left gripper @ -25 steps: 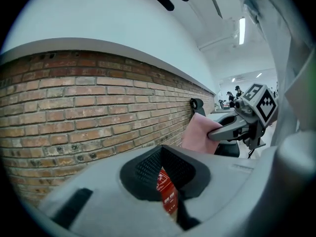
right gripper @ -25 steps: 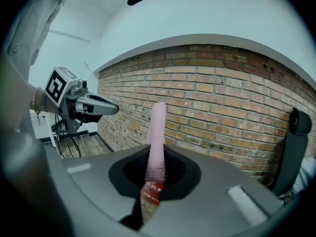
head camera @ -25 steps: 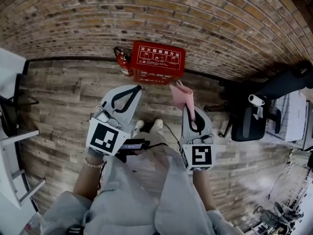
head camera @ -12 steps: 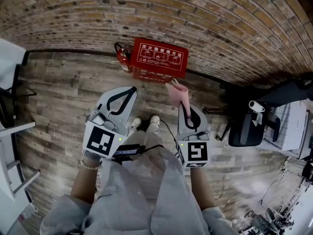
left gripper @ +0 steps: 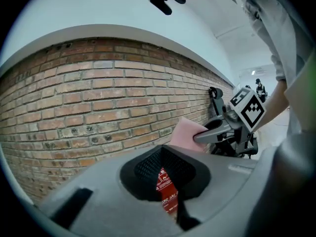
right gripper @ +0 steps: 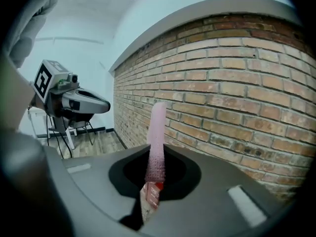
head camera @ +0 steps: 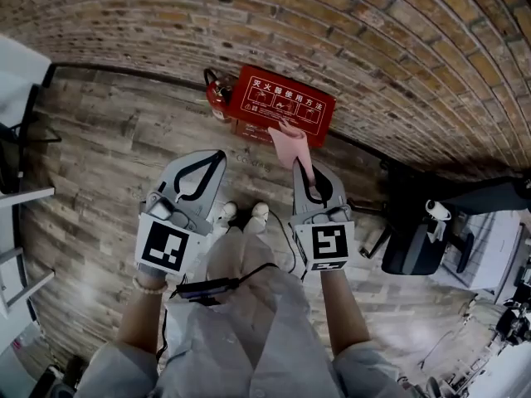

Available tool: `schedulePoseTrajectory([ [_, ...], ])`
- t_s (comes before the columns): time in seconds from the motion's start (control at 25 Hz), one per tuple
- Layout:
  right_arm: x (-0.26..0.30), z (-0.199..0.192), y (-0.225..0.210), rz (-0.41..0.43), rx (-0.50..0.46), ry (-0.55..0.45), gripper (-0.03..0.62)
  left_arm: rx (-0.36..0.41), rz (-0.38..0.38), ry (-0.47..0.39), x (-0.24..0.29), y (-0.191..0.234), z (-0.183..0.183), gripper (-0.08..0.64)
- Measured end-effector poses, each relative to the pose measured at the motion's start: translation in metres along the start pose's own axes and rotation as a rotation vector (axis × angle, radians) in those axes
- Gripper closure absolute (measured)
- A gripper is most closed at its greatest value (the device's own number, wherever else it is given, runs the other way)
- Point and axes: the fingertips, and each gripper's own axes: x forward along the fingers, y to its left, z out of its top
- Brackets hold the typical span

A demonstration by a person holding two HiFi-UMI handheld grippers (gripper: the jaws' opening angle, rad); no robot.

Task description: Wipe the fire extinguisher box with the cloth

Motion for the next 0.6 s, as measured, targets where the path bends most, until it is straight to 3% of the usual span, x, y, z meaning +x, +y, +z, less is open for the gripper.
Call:
schedulePoseTrajectory([
  [0.6,0.135,-0.047,-0.013,0.153,-0.046,0.039,0.572,-0.031,0.137,0.030,0.051,0.044,-0.076,0.561],
])
